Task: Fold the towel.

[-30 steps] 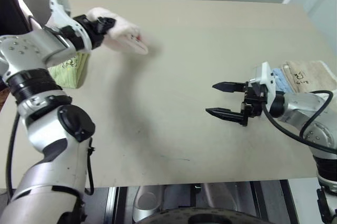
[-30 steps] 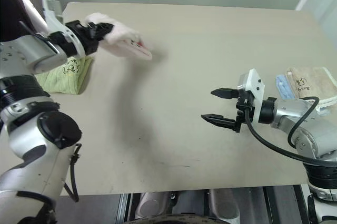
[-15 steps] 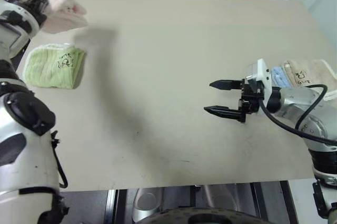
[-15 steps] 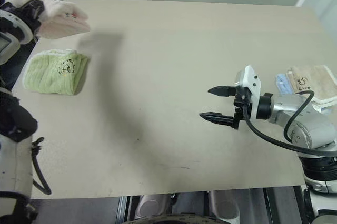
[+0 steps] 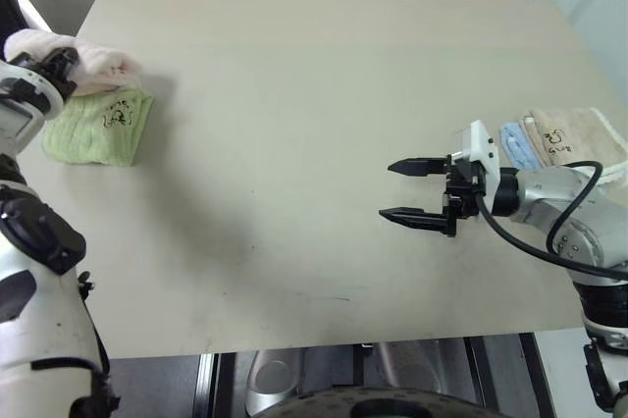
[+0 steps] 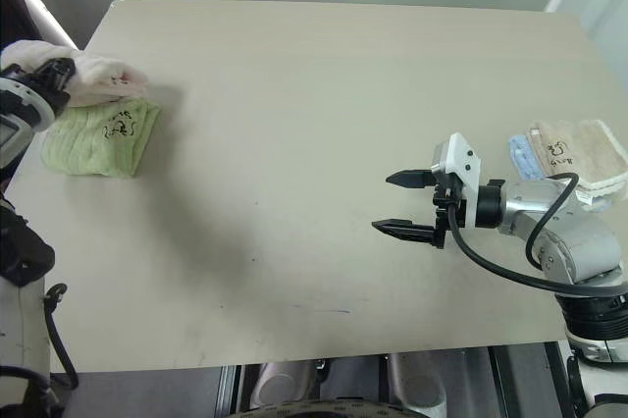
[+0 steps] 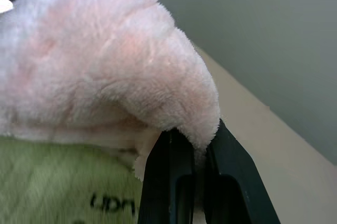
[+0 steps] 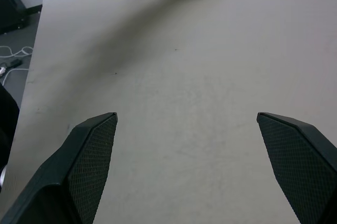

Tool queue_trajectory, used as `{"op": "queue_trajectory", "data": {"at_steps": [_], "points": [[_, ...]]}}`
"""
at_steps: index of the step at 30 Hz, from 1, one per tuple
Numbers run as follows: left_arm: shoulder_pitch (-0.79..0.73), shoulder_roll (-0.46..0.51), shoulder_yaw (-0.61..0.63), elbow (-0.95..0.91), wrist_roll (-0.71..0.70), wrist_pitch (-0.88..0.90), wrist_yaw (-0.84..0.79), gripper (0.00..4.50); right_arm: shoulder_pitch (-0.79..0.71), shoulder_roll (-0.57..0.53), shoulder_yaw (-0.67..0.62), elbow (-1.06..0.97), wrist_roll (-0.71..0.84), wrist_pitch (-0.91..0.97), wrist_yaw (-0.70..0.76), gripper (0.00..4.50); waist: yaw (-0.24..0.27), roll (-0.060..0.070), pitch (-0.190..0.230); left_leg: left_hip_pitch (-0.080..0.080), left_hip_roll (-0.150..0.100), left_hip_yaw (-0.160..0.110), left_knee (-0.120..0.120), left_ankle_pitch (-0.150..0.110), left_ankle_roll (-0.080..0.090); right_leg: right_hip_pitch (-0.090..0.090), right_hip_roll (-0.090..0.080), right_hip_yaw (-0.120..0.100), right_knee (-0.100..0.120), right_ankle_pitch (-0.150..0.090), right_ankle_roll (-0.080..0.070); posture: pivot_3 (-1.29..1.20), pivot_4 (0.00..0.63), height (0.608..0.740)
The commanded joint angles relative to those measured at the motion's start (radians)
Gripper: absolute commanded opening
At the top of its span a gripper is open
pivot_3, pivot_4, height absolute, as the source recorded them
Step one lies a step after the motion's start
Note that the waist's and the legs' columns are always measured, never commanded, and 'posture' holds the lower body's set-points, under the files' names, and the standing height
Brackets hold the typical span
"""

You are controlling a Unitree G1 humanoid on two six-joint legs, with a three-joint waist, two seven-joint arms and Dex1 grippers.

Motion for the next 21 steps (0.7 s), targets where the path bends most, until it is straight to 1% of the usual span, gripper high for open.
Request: {"op": "queue_trajectory", "data": {"at_steps": [1,5,7,12,17,21], "points": [[0.017,0.034,0.030,-0.101,-0.042,0.046,-0.022,0.05,0.006,-0.015,0.002,-0.023,-0.029,-0.040,0.021,4.50,-0.001,0.000,0.000,0.000,-0.001,0.000,0.000,0.000,-0.001,0.000,0.001,0.000,0.000,0.000,0.000,0.00,0.150,0.703],[0.107,0.055,0.085,-0.204,-0.105,0.149,-0.026,0.05,0.004,-0.014,-0.009,-0.024,-0.025,-0.036,0.025,4.50,-0.008,0.000,0.000,0.002,0.000,0.001,-0.001,0.001,-0.002,0.000,0.001,0.001,0.001,0.001,-0.001,0.00,0.150,0.703],[0.173,0.058,0.113,-0.285,-0.135,0.197,-0.027,0.05,0.003,-0.020,-0.012,-0.019,-0.027,-0.039,0.033,4.50,-0.010,0.000,0.000,0.002,0.000,0.001,-0.001,0.002,-0.003,0.000,0.001,0.001,0.002,0.002,-0.001,0.00,0.150,0.703],[0.306,0.059,0.202,-0.425,-0.196,0.283,0.028,0.05,-0.008,-0.026,-0.017,0.002,-0.037,-0.051,0.050,4.50,-0.011,-0.001,-0.001,0.003,0.000,0.001,0.000,0.002,-0.003,0.000,0.001,0.000,0.003,0.002,-0.002,0.00,0.150,0.703],[0.412,0.011,0.264,-0.547,-0.243,0.340,0.084,0.05,-0.021,-0.024,-0.013,0.027,-0.052,-0.070,0.060,4.50,-0.011,-0.001,-0.001,0.004,0.000,0.001,0.000,0.002,-0.003,0.001,0.001,0.000,0.003,0.002,-0.002,0.00,0.150,0.703],[0.480,-0.038,0.267,-0.646,-0.277,0.382,0.094,0.05,-0.029,-0.023,-0.012,0.034,-0.058,-0.075,0.067,4.50,-0.009,-0.002,-0.001,0.005,0.000,0.000,0.000,0.003,-0.004,0.002,0.001,0.000,0.004,0.002,-0.002,0.00,0.150,0.703]]}}
